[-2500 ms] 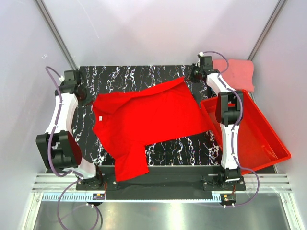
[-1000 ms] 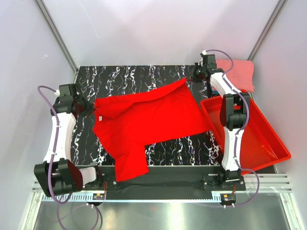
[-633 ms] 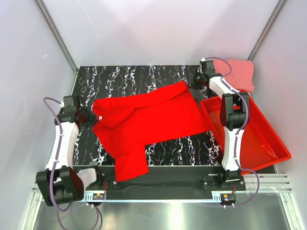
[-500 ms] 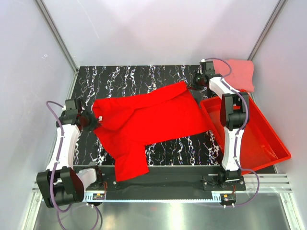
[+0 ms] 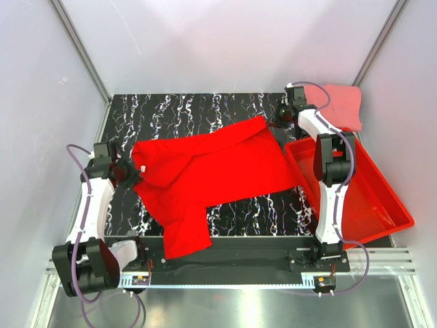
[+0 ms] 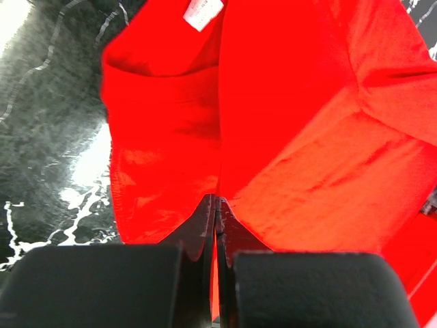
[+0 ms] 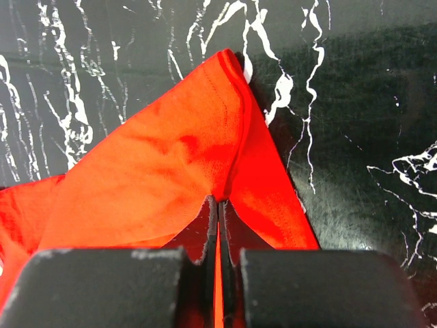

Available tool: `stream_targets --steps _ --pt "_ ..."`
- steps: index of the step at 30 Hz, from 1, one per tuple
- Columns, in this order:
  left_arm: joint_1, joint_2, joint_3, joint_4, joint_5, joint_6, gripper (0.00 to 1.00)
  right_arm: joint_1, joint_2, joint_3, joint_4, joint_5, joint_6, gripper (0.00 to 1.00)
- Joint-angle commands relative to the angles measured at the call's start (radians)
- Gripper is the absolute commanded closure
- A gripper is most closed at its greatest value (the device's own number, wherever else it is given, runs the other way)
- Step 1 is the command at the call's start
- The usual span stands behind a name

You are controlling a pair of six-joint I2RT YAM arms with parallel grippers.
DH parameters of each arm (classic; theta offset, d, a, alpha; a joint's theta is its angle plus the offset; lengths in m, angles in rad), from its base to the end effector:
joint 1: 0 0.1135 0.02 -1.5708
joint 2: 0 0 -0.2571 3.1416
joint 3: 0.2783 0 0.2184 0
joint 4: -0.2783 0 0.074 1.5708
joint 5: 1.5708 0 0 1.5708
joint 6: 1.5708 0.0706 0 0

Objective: Fold and stack the t-shirts
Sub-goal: Fold the tshirt

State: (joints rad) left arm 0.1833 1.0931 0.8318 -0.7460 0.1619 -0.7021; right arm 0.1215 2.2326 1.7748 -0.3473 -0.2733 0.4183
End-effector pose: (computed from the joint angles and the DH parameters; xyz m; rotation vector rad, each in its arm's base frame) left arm 0.1957 0.0247 0.2241 -1.0625 2.3843 -0.3984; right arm 0.4854 0.0785 0.1750 0.2245 2.4050 0.5786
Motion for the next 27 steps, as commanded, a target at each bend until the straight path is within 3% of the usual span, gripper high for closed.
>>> stream_targets --steps 1,6,14,27 --pt "-0.001 -0.016 0.041 -0.004 -0.062 0.023 1.00 -0.003 -0.094 0.046 -0.013 0.002 -0.021 1.00" --pt "-0.001 -0.062 0.020 -0.019 -0.050 0.003 1.00 -0.003 -0.076 0.011 -0.018 0.023 -0.039 1.00" --pt "-0.001 -0.076 0.107 -0.064 -0.030 0.024 1.00 -0.005 -0.031 0.011 -0.036 0.058 -0.062 1.00" --pt "0.001 -0.098 -0.115 0.013 0.088 0.013 1.00 -0.006 0.012 -0.014 -0.119 0.069 -0.058 1.00"
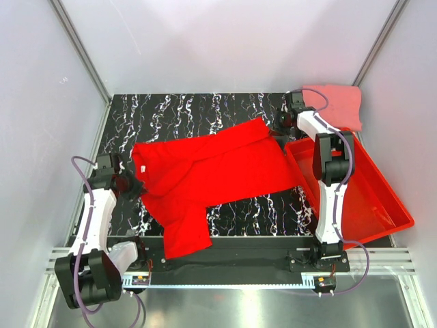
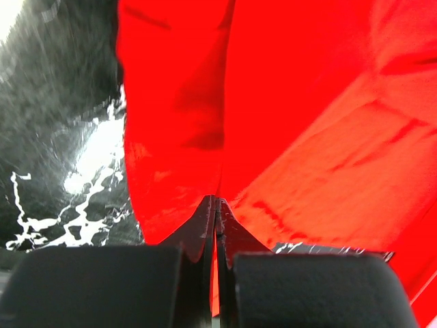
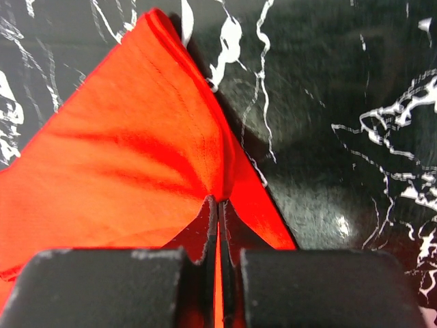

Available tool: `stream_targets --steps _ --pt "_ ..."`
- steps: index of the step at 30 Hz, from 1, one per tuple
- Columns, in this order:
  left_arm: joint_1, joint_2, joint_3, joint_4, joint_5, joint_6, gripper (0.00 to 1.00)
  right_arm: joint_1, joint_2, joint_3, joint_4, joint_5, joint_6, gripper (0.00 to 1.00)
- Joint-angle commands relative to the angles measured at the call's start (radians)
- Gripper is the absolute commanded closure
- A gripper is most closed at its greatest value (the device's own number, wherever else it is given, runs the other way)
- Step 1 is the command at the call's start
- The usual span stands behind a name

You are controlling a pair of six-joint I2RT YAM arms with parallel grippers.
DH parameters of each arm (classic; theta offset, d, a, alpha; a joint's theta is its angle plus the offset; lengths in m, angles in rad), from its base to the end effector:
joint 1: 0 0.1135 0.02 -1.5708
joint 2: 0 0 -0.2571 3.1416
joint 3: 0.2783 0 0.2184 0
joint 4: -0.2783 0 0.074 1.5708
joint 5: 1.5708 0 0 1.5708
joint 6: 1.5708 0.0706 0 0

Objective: Fold and stack the t-shirts
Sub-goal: Fold the tshirt

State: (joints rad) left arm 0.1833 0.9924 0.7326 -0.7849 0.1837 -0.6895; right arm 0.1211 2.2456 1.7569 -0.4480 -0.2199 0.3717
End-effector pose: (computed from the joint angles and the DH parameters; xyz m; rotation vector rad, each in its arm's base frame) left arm 0.1693 0.0183 0.2088 -1.0595 2.4271 -0.4146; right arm 0.4735 0.0731 0.1535 0.2260 2.5301 0.4749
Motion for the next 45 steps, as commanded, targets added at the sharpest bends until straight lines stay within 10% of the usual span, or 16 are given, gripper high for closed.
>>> stream_targets --steps 1,16,22,27,45 --pt "-0.001 0.008 -0.016 0.052 0.066 0.002 1.00 -0.003 0.006 0.010 -0.026 0.014 -0.016 1.00" --pt "-0.001 0.029 0.022 0.026 0.068 0.044 1.00 -0.005 0.028 0.082 -0.103 0.042 -0.024 1.00" --pt "-0.001 0.037 -0.042 0.045 0.082 0.051 0.63 -0.005 0.002 0.098 -0.146 0.050 -0.013 0.89" --pt "-0.002 0.035 0.000 0.079 0.083 0.053 0.51 -0.005 -0.026 0.167 -0.192 0.053 -0.004 0.80" --pt "-0.001 0.865 0.577 0.288 0.069 0.035 0.52 -0.003 0.178 0.292 0.035 -0.184 0.173 0.67"
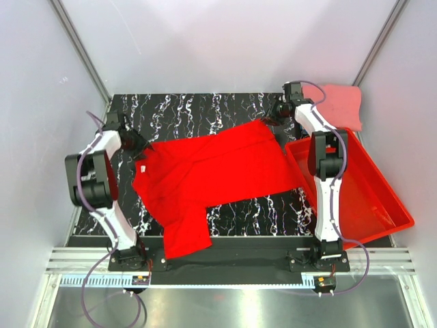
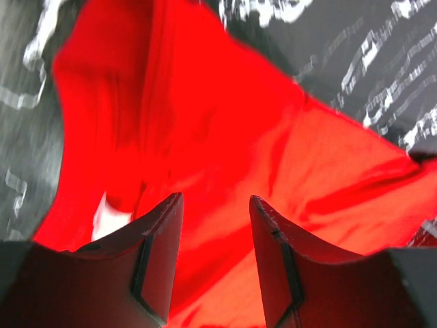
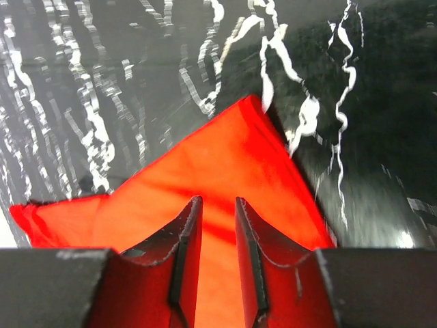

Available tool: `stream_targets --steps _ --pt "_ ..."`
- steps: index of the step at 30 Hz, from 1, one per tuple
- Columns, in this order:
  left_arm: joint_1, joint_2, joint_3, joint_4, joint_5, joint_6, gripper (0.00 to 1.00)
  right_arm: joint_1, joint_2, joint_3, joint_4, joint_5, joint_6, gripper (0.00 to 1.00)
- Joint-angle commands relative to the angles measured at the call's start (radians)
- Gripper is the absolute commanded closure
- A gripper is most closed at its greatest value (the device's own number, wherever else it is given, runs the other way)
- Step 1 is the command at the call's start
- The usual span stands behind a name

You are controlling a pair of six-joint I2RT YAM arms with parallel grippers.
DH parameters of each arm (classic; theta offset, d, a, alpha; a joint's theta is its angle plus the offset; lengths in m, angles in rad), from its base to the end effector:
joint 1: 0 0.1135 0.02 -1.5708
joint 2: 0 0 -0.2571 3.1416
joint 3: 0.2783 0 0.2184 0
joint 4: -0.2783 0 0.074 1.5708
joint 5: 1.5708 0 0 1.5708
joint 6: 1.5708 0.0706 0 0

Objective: Fold and stack the t-shirts
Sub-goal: Fold the tshirt

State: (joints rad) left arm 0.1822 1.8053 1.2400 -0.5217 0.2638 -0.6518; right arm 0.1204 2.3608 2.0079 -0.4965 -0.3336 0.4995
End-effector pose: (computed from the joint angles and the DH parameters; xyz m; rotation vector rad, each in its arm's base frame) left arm 0.3528 0.0463 0.1759 -1.0085 2.4939 -0.5013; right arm 0.5069 0.0846 0.1725 0.3112 2.4541 0.6799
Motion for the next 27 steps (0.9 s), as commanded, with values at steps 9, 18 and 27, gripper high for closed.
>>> stream_targets --steps 9,18,27 --pt "-0.001 0.242 0.254 -0.095 -0.193 -0.047 0.52 -0.002 0.224 0.281 -0.158 0.188 0.128 0.73" --pt "0.007 0.198 0.210 -0.083 -0.333 -0.141 0.54 0.007 0.132 0.054 -0.059 0.314 0.263 0.74" --pt "0.017 0.129 0.052 -0.014 -0.289 -0.307 0.57 0.025 -0.015 -0.165 0.058 0.403 0.364 0.75"
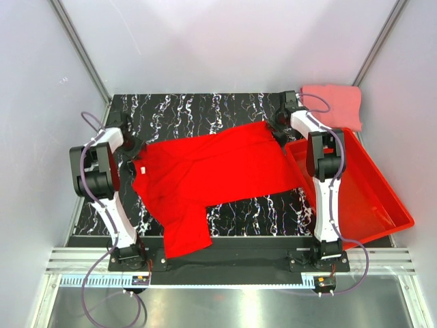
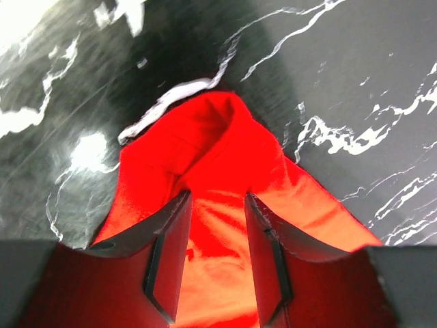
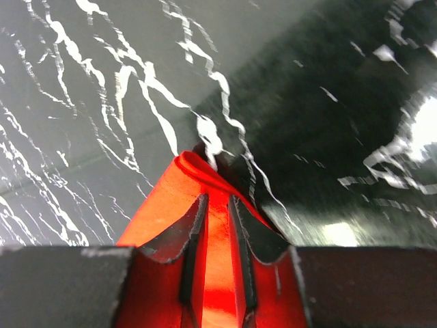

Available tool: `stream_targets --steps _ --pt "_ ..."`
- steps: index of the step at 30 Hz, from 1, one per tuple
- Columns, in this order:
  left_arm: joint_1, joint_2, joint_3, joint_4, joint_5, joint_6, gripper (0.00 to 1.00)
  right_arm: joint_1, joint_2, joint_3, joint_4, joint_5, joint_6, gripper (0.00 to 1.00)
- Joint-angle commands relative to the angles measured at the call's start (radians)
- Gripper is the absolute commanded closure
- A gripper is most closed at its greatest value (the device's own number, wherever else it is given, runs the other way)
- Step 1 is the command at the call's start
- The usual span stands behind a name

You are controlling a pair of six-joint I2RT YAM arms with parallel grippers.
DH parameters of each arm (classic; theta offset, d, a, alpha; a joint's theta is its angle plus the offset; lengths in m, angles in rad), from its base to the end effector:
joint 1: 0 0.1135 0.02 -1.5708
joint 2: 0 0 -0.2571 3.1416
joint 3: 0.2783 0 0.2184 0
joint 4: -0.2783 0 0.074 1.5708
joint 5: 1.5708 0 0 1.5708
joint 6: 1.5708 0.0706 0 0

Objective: Fold and stack the t-shirts
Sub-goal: Fold the tshirt

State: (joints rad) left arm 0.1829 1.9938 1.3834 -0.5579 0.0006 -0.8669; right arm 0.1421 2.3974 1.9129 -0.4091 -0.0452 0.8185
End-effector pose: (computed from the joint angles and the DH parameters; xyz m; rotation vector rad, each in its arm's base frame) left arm 0.3822 0.0706 0.1437 -1.3811 2.3854 -0.1894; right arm 0.5078 0.0759 0.1303 0.8180 2.3862 0.4610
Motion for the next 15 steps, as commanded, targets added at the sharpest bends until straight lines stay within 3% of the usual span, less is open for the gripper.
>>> stream_targets --steps 1,4,9,10,15 --pt "0.023 -0.072 -0.113 0.038 -0.010 -0.112 0.57 0.004 -0.063 -0.098 -0.020 0.125 0.056 0.75" --pt "0.026 -0.111 -0.158 0.095 0.055 -0.136 0.57 0.005 -0.101 -0.152 0.019 0.108 0.082 0.74" --pt "0.017 -0.102 0.015 0.050 0.164 0.162 0.54 0.004 -0.074 -0.043 0.093 -0.125 -0.156 0.67" --pt "0.010 -0.095 0.043 0.020 0.153 0.207 0.54 0.004 -0.058 0.041 0.079 -0.227 -0.200 0.66" --pt "0.010 -0.107 0.077 -0.053 0.023 0.425 0.46 0.001 0.012 0.205 -0.074 -0.287 -0.408 0.61"
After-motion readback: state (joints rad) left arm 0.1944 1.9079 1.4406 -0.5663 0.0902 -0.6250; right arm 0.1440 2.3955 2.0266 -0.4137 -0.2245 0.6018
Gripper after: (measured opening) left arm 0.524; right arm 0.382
